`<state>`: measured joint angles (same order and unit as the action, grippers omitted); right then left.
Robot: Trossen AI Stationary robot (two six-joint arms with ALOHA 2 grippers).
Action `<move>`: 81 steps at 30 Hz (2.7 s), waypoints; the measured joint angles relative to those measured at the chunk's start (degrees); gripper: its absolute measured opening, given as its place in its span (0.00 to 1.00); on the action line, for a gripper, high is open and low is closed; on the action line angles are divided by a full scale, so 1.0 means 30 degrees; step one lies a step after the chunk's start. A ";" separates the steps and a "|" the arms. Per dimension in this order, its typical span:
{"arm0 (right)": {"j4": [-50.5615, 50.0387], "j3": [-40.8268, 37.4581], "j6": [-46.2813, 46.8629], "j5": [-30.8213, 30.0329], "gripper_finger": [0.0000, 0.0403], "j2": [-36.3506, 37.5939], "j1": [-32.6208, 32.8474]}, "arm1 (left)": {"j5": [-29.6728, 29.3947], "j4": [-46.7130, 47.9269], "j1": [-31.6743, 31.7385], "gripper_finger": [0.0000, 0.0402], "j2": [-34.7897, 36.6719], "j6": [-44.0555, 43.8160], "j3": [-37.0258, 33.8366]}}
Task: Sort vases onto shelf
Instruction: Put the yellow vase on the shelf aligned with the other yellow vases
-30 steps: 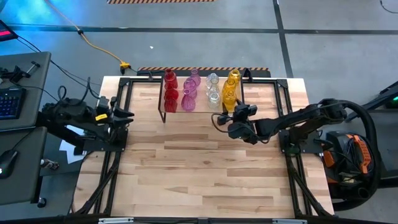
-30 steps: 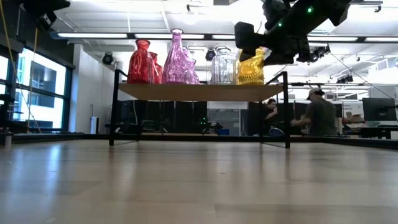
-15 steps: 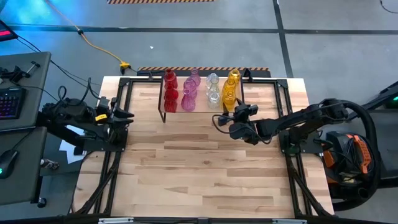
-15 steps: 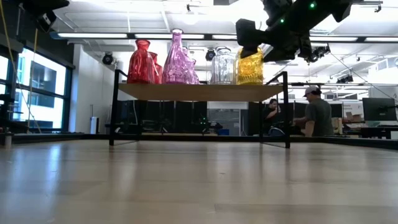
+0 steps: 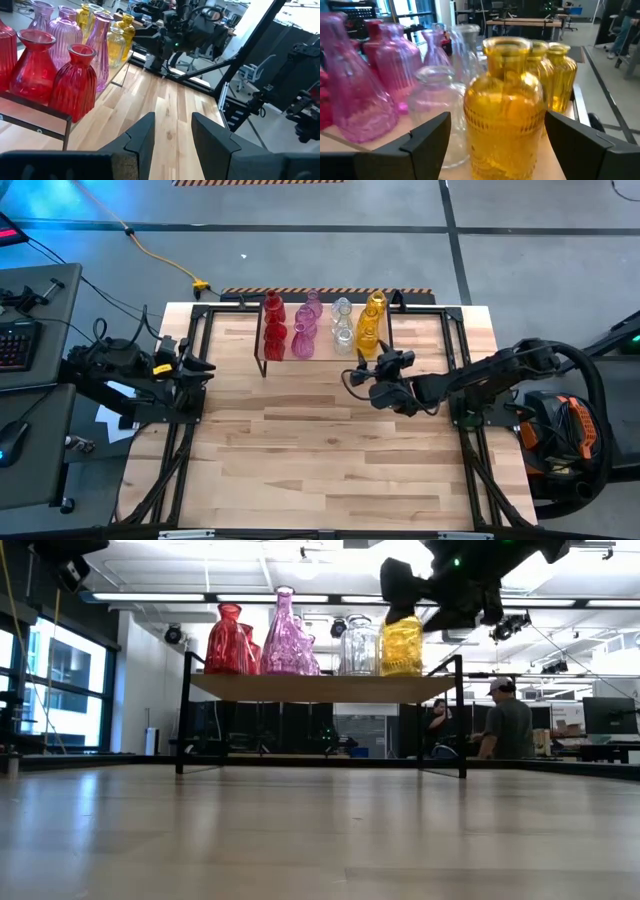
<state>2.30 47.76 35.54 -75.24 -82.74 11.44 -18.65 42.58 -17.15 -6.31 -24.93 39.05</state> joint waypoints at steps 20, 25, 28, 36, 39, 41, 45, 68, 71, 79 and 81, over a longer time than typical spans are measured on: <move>-0.5317 0.3915 0.0879 -0.0243 0.75 0.0007 0.0805 | 0.0692 0.0397 0.0000 0.30 0.0000 0.1022 0.0000; -0.5328 0.6629 -0.2645 0.0103 0.75 0.0007 0.1130 | 0.0830 0.0390 0.0000 0.30 0.0250 0.2325 0.0000; -0.5315 0.8566 -0.4975 0.0099 0.75 0.0007 0.1270 | 0.1117 0.0397 0.0000 0.30 0.0929 0.3031 0.0000; -0.5328 1.3127 -0.7998 0.0106 0.75 0.0007 0.1312 | 0.2095 0.0007 -0.0014 0.30 0.2004 0.4014 -0.0443; -0.5428 1.4660 -0.8016 0.0132 0.75 0.0007 0.1312 | 0.2432 -0.1048 -0.0066 0.30 0.1996 0.4077 -0.1489; -0.5614 1.5595 -0.8012 0.0110 0.75 0.0007 0.1312 | 0.2713 -0.1943 -0.0066 0.30 0.2011 0.4035 -0.1925; -0.6185 1.7196 -0.8009 0.0140 0.75 0.0007 0.1204 | 0.3138 -0.2788 -0.0066 0.30 0.2004 0.4189 -0.2772; -1.4266 2.0958 -0.6318 0.7776 0.75 -0.0006 -0.5008 | -0.0019 -1.2885 -0.0036 0.30 0.2023 0.2193 -1.0589; -1.5877 2.0985 -0.5305 0.9831 0.75 0.0000 -0.6374 | -0.0220 -1.3714 -0.0036 0.30 0.2018 0.1833 -1.1338; -1.8694 2.0985 -0.3750 1.3518 0.75 -0.0003 -0.9883 | -0.0501 -1.4327 -0.0036 0.30 0.2025 0.1328 -1.2391; -1.9502 2.0985 -0.3728 1.4088 0.75 -0.0004 -1.0712 | -0.0564 -1.4349 -0.0036 0.30 0.1986 0.1333 -1.2444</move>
<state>-56.21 110.72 24.35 -32.98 -82.75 -20.70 -20.35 -0.47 -17.26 -0.35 -20.93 1.72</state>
